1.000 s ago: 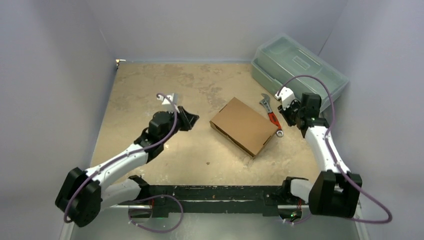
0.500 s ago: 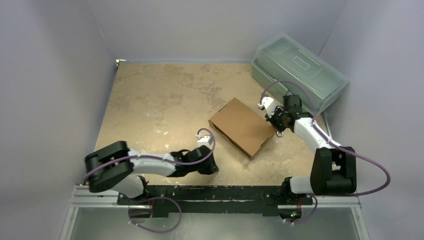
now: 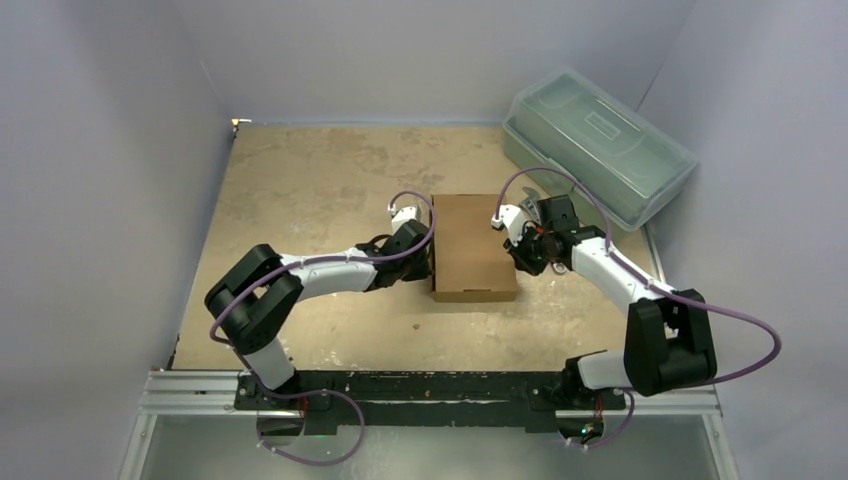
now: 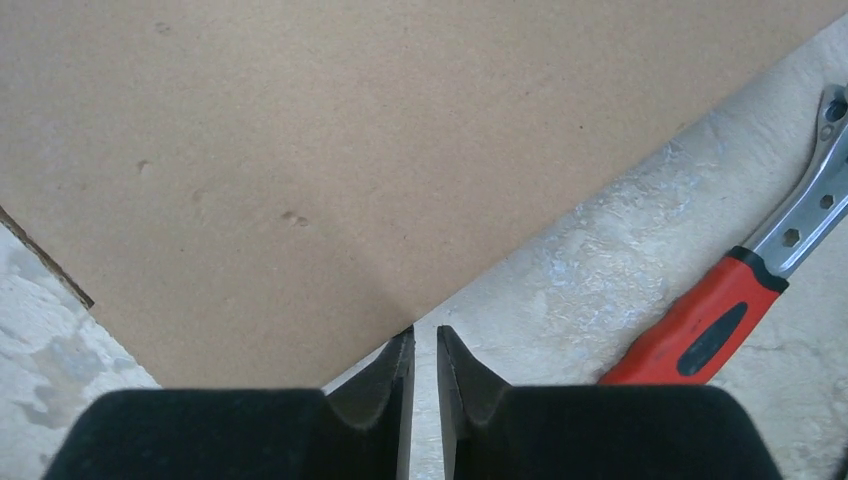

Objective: Fold the paper box
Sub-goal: Close the paper box at the center of the board.

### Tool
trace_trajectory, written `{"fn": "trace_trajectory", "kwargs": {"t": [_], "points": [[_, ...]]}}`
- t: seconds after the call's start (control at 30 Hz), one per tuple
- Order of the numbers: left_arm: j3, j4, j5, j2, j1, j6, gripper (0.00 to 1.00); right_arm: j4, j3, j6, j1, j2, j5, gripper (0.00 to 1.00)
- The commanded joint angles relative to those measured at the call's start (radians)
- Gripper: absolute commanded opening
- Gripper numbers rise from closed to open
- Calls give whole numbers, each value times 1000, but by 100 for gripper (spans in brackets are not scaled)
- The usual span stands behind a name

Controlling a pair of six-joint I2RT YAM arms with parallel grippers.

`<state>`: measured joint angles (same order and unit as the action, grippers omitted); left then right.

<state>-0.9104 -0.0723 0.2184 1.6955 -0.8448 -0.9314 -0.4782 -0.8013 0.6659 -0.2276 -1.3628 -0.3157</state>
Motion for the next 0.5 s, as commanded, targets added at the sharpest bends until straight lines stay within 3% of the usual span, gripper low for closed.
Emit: {"fn": "trace_trajectory", "kwargs": {"t": [0.0,0.2,0.37,0.47], "points": [[16,-73,6,-85,-9,101,0,56,-9,-110,-5,-4,-20,17],[189,-163,7,-261,-28,53,0,62,-13,-124,-5,-33,23,18],[156,-253,65,-259,-41,61,0,54,-12,-126,-5,-38,24,17],[101,-230,28,-210,-46,80,0,54,-10,-127,-6,-39,19,17]]}}
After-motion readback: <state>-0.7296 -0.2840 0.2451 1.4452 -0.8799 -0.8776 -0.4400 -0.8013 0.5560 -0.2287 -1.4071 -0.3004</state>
